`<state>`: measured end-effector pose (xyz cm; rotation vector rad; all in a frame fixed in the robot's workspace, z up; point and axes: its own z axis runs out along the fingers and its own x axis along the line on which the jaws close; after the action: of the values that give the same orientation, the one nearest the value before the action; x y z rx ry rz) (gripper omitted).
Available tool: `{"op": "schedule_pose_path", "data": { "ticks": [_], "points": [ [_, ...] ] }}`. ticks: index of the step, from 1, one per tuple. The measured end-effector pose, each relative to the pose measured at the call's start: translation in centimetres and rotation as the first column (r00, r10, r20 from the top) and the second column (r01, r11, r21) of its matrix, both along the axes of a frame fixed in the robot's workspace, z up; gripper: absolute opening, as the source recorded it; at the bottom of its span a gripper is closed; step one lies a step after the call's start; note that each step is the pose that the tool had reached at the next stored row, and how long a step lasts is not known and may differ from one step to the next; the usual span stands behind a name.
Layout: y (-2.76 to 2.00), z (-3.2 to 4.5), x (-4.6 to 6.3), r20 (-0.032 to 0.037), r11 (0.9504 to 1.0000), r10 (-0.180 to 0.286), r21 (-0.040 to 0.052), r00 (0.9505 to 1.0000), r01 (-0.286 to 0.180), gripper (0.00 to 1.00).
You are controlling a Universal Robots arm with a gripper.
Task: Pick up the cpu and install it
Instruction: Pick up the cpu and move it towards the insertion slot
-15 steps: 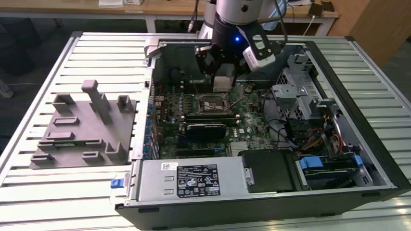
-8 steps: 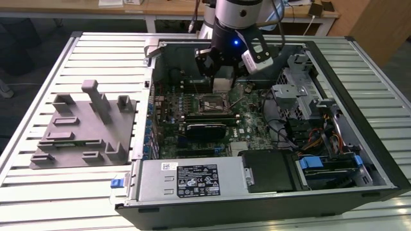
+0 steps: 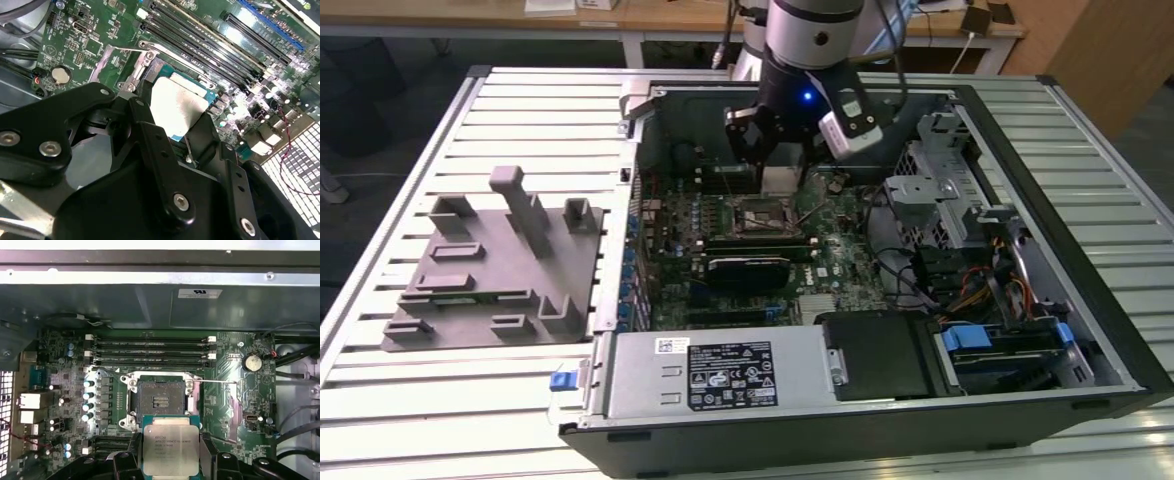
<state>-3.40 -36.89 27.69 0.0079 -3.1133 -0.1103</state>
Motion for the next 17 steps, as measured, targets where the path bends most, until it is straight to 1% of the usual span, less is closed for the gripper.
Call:
{"op": "schedule_pose_path", "data": {
  "ticks": [4,9,13,17],
  "points": [
    [0.05,-0.56,0.0,0.0,1.0,0.0,-0.0012,1.0,0.0,0.54],
    [0.09,-0.85,0.0,0.0001,1.0,0.0,-0.002,1.0,0.0,0.54],
    [0.14,-1.39,0.0,-0.0001,1.0,0.0,-0.0046,1.0,0.0,0.54],
    [0.34,-1.86,-0.1,0.0,1.0,0.0,-0.0054,1.0,0.0,0.54]
  ]
}}
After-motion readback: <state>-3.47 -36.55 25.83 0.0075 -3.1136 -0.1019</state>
